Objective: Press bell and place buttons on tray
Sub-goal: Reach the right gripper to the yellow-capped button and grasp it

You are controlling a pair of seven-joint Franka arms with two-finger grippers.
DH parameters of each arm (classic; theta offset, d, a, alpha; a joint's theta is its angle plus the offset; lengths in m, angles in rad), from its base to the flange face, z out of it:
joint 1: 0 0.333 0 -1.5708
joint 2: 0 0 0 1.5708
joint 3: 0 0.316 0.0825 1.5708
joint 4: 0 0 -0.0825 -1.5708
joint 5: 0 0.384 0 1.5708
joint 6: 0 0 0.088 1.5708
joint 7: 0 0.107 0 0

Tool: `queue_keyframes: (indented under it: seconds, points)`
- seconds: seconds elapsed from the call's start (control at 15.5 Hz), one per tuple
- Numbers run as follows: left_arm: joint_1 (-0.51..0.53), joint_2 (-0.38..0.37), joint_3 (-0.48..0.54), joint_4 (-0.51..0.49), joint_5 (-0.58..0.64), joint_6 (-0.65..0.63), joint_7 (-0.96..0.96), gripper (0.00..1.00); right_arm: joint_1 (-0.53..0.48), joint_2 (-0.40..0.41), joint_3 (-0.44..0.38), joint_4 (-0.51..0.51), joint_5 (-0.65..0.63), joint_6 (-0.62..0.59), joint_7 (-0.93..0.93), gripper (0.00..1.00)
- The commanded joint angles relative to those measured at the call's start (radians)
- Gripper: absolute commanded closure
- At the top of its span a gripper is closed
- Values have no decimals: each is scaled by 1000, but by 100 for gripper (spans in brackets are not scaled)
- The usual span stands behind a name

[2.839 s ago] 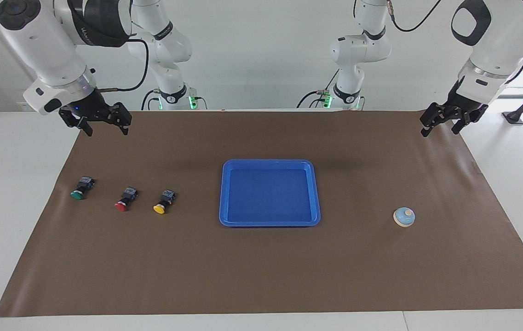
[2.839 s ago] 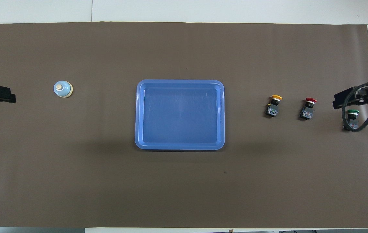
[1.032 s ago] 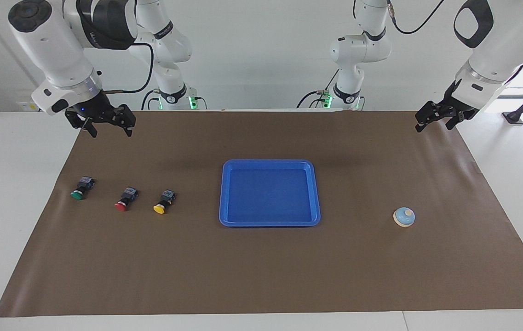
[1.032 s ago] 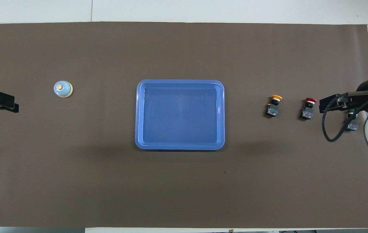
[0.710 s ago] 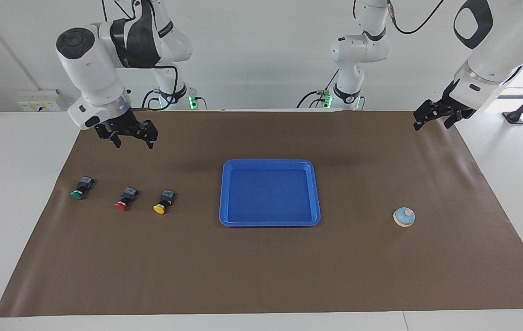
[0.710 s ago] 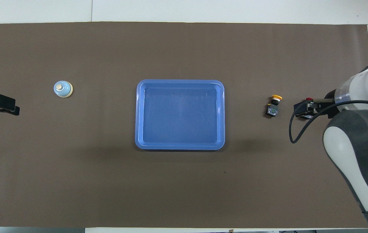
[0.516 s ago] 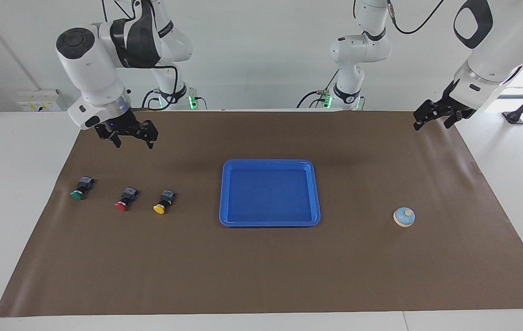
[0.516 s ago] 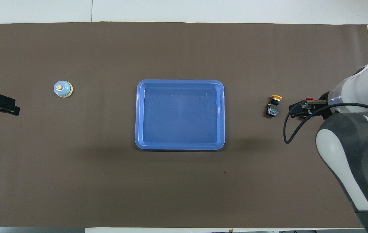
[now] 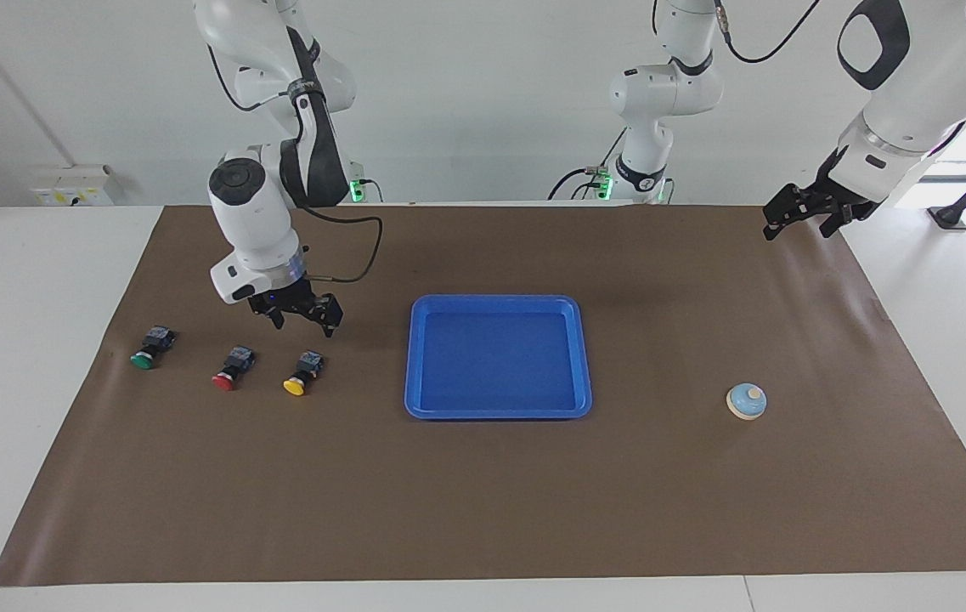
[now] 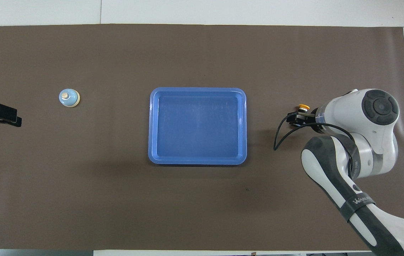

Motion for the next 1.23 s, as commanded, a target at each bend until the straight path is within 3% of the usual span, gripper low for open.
queue_keyframes:
  seconds: [0.0,0.58,0.65,0.97,1.03,1.16]
  points:
    - [-5,-1,3,5,12,-7,9,0,-14,28,7,-19,4,67,43,0]
    - [2,-7,3,6,12,-11,3,0,-22,153,4,-7,6,194,86,0]
    - [2,-7,3,6,12,-11,3,0,-20,154,4,-1,4,190,88,4]
    - [2,-7,3,6,12,-11,3,0,-25,162,4,48,-2,132,82,33]
    - [2,-7,3,6,12,-11,3,0,-26,162,4,48,-2,133,82,44]
    - [2,-7,3,6,12,-11,3,0,-26,162,4,45,-2,132,75,79]
